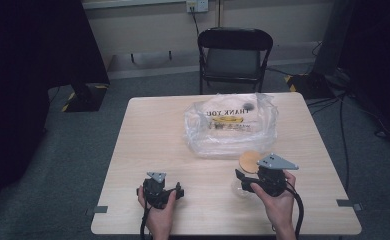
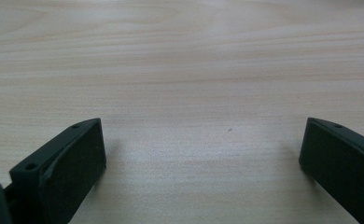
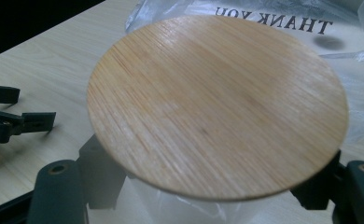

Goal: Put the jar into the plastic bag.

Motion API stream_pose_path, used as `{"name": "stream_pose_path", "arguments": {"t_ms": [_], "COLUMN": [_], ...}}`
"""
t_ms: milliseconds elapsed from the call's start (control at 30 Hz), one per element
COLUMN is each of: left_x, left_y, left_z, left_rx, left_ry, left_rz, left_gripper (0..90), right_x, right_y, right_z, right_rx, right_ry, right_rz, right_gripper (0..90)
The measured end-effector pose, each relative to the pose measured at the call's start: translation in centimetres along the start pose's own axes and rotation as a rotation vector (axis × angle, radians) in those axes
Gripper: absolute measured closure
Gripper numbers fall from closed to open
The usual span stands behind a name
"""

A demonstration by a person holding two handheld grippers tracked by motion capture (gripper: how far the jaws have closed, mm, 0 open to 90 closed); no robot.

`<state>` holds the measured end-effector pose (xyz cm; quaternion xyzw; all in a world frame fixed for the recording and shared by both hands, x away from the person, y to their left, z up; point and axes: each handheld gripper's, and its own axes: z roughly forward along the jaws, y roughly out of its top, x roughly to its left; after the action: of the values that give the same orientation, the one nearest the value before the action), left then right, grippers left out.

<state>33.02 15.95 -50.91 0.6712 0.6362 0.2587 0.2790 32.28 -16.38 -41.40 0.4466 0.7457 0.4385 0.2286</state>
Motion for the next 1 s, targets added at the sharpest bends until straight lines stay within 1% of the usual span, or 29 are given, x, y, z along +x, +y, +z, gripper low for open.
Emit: {"name": "stream_pose_path", "arguments": {"t_ms": [433,533,767,1000], "left_x": [0.0,0.0,0.0,0.0], "left_y": [0.0,0.0,0.0,0.0], "left_z": [0.0,0.0,0.0,0.0], "left_rx": [0.0,0.0,-0.001,0.0], "left_ry": [0.0,0.0,0.0,0.0], "left_rz": [0.0,0.0,-0.001,0.0], "left_gripper": [0.0,0.0,0.0,0.0], "right_x": [-0.1,-0.1,-0.2,-0.2], "right_y": [1.3,1.7,2.9,4.2], "right_z": [-0.8,-1.1,-1.5,-1.7], "right_rx": [-0.04,-0.05,-0.078,-0.101], "right_ry": [0.002,0.006,-0.004,-0.002], "right_rz": [-0.003,-0.003,-0.005,-0.003], "right_gripper": [25.8,25.8,25.8,25.8]}}
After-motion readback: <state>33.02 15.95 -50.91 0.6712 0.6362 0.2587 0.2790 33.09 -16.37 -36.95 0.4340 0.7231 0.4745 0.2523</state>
